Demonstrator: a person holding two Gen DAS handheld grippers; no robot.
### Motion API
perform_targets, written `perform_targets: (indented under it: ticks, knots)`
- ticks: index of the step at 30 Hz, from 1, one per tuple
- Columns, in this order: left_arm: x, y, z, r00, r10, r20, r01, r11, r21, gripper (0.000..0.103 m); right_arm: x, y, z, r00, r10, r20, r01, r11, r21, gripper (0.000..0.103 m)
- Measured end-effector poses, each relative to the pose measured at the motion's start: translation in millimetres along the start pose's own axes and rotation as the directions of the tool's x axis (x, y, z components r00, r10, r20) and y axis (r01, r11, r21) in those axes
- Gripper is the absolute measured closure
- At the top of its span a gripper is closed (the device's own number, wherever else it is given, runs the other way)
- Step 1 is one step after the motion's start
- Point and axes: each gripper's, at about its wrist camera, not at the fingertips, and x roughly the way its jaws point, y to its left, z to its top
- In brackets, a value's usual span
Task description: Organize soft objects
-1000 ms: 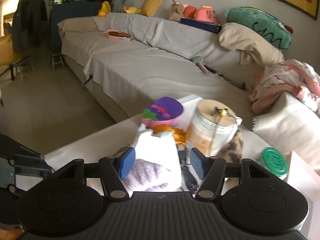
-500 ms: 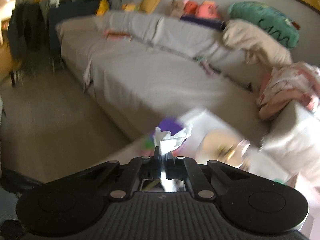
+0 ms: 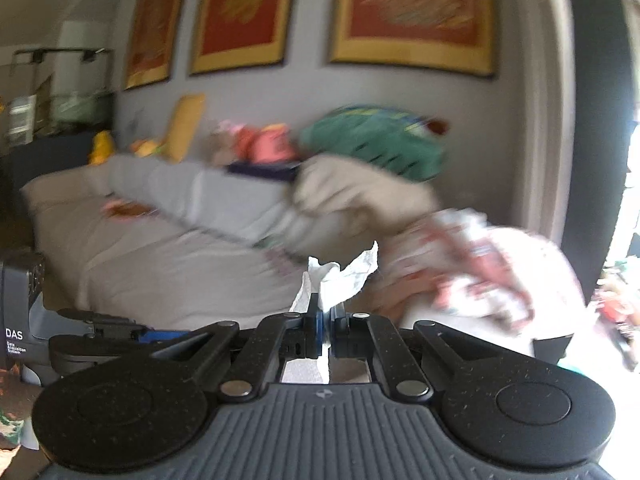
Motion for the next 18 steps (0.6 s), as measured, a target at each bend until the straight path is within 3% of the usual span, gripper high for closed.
perform_targets:
  ticks: [4, 7, 9, 12, 14, 16, 18]
  knots:
    - [63, -57, 5, 0.983, -0.168, -0.073, 0.167, 0.986, -0.021, 0.079, -17, -65, -10, 0.995, -0.105, -0.001, 0.104, 0.993, 0.058, 0.1]
    - [114, -97, -13, 0.946, -0.273, -0.176, 0.26, 0.961, -0.09, 0.079, -17, -109, -35, 0.986, -0.158, -0.054, 0.163, 0.98, 0.116, 0.1]
    - [144, -117, -35, 0.925, -0.28, -0.255, 0.26, 0.959, -0.11, 0.079, -9, -132, -60, 0.978, -0.177, -0.112, 0.193, 0.97, 0.148, 0.1]
    - [168, -126, -55, 0.91, -0.271, -0.314, 0.253, 0.962, -0.1, 0.079, 11, -152, -102, 0.963, -0.155, -0.22, 0.2, 0.958, 0.204, 0.1]
    - [168, -124, -63, 0.909, -0.264, -0.324, 0.248, 0.964, -0.092, 0.079, 31, -159, -129, 0.949, -0.115, -0.293, 0.188, 0.953, 0.236, 0.099]
    - [157, -114, -63, 0.914, -0.254, -0.318, 0.24, 0.967, -0.081, 0.079, 48, -161, -156, 0.93, -0.018, -0.366, 0.127, 0.953, 0.274, 0.096]
    - [136, -103, -64, 0.924, -0.234, -0.303, 0.228, 0.972, -0.057, 0.079, 65, -160, -173, 0.897, 0.053, -0.439, 0.098, 0.944, 0.314, 0.086]
